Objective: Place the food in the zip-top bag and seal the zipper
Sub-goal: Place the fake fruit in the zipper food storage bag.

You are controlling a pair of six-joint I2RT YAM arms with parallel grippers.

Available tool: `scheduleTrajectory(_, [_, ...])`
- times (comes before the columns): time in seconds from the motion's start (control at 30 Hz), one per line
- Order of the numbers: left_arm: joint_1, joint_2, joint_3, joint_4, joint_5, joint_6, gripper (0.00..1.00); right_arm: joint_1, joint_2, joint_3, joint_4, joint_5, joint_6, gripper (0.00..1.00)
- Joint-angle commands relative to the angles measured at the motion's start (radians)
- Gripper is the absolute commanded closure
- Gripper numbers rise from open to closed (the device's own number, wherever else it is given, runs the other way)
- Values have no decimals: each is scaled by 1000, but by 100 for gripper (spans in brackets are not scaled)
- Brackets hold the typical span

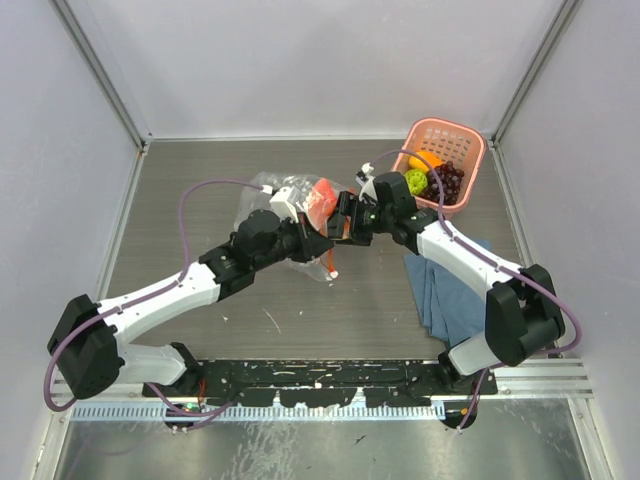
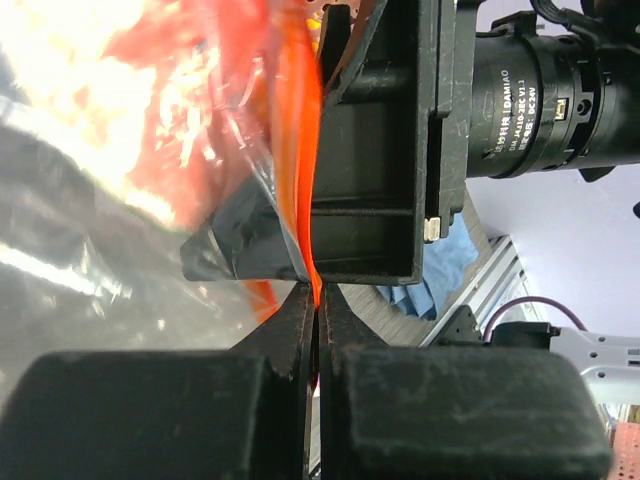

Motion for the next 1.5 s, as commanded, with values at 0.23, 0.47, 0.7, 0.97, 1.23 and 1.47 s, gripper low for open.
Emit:
scheduleTrajectory(0.23, [-1,-41,-24,82,-130,-62,100,0,-84,73,-44,43,-20,19])
scheduleTrajectory(0.47, [20,-60,-38,67,-144,-50,100,-3,-104,99,-86,42,-70,18])
scheduleTrajectory(0.7, [37,-97,-63,58,-148,-33,100,-62,-169,118,-157,71,-180,18])
scheduleTrajectory(0.97, [48,-110,-70,54,-144,-31,100,-128,-188,50,-122,93,-198,21])
scheduleTrajectory(1.23, [50,-109,-66,42,-130,-27,100,-111,-94,26,15,-1,-168,31])
scheduleTrajectory(1.47, [51,-113,-49,12,-120,-7,100,-83,0,82,43,9,-181,37])
